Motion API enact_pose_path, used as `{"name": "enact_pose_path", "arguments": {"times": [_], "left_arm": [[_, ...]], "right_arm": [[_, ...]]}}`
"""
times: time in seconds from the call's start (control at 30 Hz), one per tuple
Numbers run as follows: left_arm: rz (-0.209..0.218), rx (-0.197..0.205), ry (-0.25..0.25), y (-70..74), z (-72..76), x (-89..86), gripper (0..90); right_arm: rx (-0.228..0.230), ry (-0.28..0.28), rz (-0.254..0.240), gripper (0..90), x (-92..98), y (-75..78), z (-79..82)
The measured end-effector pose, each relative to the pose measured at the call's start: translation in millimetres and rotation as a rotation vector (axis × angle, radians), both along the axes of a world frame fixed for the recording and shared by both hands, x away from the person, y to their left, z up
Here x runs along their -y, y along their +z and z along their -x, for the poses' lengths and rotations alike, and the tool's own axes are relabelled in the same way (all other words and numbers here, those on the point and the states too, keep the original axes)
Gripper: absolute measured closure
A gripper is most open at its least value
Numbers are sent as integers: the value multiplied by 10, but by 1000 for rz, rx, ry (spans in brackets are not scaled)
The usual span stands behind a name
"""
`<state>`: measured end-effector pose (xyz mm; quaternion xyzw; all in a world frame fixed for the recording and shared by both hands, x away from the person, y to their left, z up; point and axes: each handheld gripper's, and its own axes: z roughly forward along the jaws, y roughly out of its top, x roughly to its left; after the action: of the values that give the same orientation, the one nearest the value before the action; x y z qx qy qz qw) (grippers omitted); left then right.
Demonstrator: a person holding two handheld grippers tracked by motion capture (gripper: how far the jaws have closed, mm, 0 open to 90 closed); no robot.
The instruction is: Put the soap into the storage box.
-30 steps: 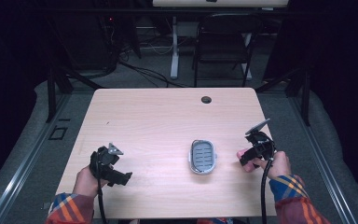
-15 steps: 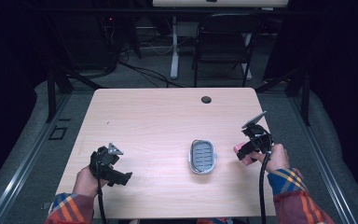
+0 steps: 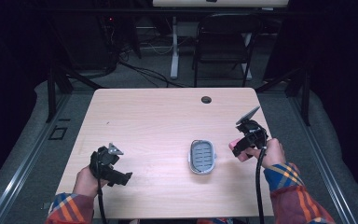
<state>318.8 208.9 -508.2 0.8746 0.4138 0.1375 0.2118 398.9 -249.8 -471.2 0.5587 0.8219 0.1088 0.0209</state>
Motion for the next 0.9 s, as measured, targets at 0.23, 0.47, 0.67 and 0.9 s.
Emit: {"name": "enact_pose_path", "arguments": {"times": [0.23, 0.47, 0.67, 0.9], "left_arm": [[-1, 1, -2, 2, 3, 4, 4], [0, 3, -5, 2, 3, 7, 3], [0, 3, -6, 1, 3, 8, 4], [0, 7, -5, -2, 3, 9, 4]], "right_arm": [[-10, 38, 13, 366, -109, 83, -35], [-9, 55, 11, 366, -197, 98, -56], [-1, 66, 4, 367, -308, 116, -86], [-16, 96, 12, 367, -441, 118, -136]]}}
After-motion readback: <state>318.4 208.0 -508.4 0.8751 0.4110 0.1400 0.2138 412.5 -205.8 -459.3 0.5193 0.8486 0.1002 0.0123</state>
